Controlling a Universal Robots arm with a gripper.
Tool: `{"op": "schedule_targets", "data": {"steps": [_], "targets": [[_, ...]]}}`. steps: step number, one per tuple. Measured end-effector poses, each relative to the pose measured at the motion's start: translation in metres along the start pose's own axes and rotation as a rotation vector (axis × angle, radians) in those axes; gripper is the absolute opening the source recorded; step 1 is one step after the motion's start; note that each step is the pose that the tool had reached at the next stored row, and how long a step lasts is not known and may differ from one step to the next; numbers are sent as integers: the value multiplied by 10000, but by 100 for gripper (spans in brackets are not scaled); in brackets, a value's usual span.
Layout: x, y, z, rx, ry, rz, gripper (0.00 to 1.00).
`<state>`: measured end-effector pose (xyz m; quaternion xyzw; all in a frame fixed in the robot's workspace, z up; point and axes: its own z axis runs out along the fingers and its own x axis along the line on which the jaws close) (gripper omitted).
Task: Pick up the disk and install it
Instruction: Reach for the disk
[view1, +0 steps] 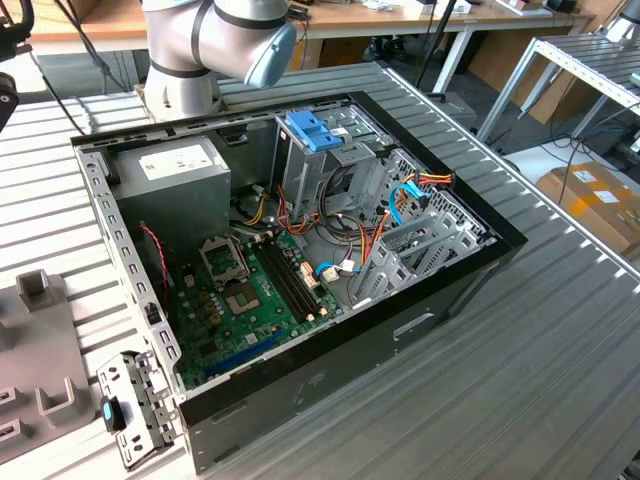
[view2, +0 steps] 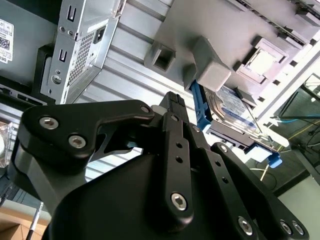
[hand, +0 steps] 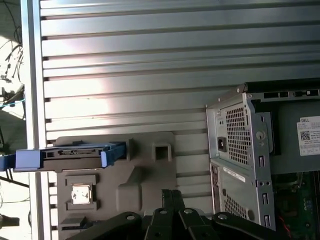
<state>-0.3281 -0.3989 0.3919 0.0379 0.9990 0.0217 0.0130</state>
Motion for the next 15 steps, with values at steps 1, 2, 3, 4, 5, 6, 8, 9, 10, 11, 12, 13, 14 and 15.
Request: {"op": "schedule_targets", "data": {"steps": [1, 2, 3, 4, 5, 6, 8, 9, 10, 11, 12, 13, 14, 15], "targets": [[29, -2, 0, 0, 0, -1, 11], [46, -4, 0, 0, 0, -1, 11], [61, -5, 0, 0, -1, 0, 11], [83, -6, 0, 0, -1, 0, 11], [104, -8, -1, 0, -1, 1, 11], [118, -9, -1, 0, 0, 0, 11], [155, -12, -2, 0, 0, 0, 11], [173, -13, -2, 0, 0, 0, 11], [190, -15, -2, 0, -1, -1, 11], [205, -16, -2, 1, 0, 0, 11], [230, -18, -2, 0, -1, 0, 11], [245, -19, -2, 0, -1, 0, 11], [269, -21, -2, 0, -1, -1, 11], [289, -22, -2, 0, -1, -1, 11]]}}
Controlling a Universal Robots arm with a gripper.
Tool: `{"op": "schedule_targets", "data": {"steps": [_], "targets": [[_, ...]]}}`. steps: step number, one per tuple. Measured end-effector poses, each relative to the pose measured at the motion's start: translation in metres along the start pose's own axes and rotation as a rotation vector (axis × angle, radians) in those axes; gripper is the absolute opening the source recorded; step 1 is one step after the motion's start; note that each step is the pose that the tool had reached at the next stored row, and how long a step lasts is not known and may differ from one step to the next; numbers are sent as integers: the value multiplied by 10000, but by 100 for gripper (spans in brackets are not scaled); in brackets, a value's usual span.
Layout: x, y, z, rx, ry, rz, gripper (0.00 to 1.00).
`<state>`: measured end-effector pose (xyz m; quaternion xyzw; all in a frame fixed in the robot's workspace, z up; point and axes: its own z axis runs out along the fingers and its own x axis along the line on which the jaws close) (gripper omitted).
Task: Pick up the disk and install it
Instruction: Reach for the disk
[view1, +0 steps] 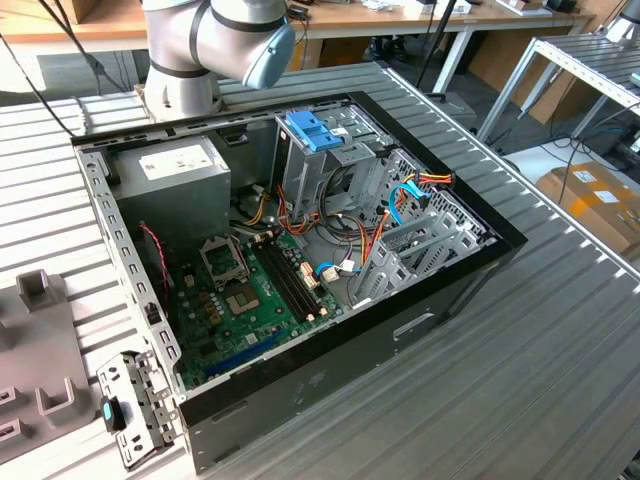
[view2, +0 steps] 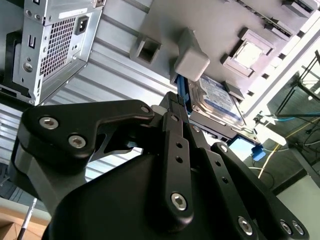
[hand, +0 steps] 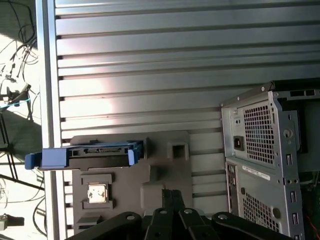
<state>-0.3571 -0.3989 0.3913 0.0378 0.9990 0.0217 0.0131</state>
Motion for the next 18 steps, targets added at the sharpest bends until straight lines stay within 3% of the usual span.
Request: {"op": "schedule_targets", "data": {"steps": [9, 12, 18], "targets": [[170, -13, 0, -1, 0, 1, 11], [256, -20, 0, 0, 1, 0, 11], [290, -22, -1, 1, 1, 1, 11]]}}
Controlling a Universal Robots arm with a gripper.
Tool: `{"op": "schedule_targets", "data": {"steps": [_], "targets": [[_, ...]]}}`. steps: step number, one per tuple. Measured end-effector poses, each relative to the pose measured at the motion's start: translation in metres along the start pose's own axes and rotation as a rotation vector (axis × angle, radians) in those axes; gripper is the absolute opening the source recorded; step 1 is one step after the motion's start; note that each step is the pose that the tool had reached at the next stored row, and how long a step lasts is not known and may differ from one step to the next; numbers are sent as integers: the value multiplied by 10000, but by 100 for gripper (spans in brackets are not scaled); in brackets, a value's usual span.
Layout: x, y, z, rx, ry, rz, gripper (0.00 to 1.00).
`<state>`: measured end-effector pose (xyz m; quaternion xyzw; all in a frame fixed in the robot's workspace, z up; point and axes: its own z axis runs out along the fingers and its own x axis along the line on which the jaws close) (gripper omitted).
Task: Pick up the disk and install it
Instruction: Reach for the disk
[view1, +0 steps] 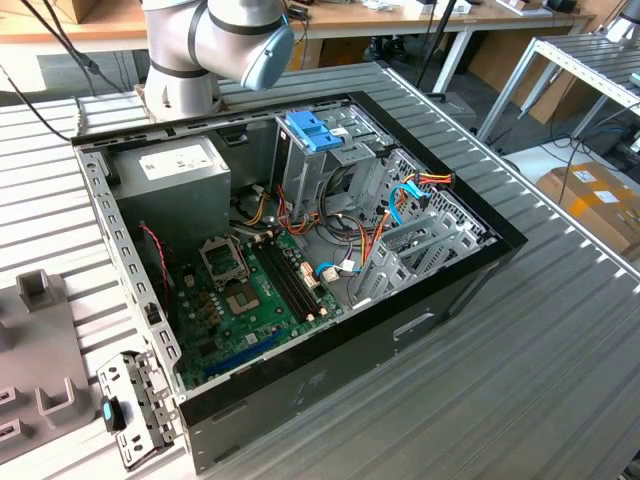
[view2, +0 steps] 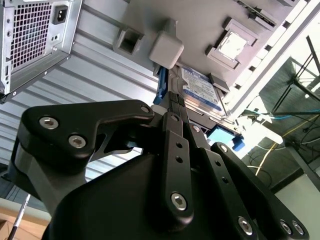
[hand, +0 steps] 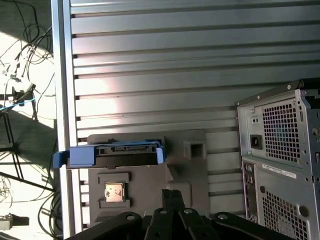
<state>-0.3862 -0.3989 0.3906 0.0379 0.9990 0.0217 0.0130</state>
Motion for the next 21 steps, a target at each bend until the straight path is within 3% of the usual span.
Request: {"op": "schedule_targets", "data": {"steps": [8, 19, 21], "targets": [[88, -8, 2, 0, 0, -1, 11], [93, -7, 3, -1, -1, 0, 11], [121, -6, 4, 0, -1, 2, 11]]}}
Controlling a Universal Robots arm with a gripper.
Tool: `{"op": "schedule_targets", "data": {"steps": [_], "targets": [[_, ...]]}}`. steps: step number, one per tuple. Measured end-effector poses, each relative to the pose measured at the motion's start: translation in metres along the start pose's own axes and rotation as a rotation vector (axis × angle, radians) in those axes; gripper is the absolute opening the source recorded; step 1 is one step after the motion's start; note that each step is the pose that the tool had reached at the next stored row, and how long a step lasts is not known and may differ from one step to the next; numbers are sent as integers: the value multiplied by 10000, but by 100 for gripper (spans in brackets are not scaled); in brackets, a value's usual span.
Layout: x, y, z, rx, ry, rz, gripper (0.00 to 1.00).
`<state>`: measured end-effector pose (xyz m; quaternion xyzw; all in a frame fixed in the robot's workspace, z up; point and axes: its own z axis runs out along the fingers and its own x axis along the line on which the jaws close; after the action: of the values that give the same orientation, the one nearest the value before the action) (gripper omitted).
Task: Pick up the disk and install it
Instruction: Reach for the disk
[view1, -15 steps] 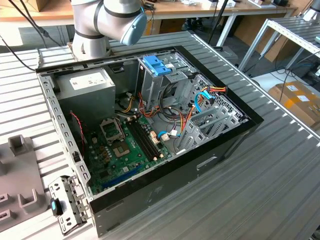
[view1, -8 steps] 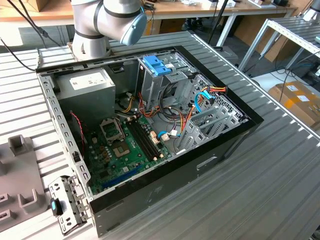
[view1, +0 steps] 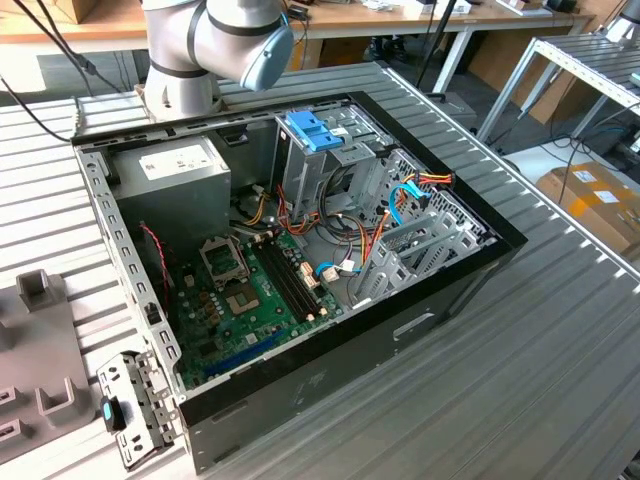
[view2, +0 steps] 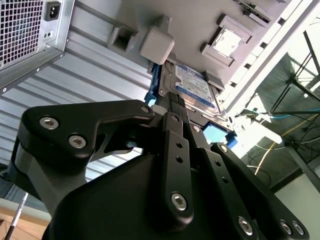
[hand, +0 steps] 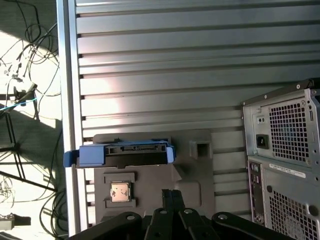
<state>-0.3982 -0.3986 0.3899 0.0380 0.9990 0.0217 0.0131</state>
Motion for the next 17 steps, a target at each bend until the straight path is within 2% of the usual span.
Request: {"op": "schedule_targets", "data": {"steps": [1, 4, 7, 8, 10, 11, 14, 17], "targets": [[44, 9, 3, -1, 0, -1, 11], [244, 88, 20, 0, 0, 0, 11], [317, 155, 40, 4, 4, -3, 11], [355, 194, 55, 7, 8, -1, 11], [410, 222, 63, 9, 10, -1, 11], [482, 238, 70, 9, 10, -2, 11], [614, 248, 84, 9, 9, -1, 11], [622, 247, 85, 19, 9, -2, 11]]}}
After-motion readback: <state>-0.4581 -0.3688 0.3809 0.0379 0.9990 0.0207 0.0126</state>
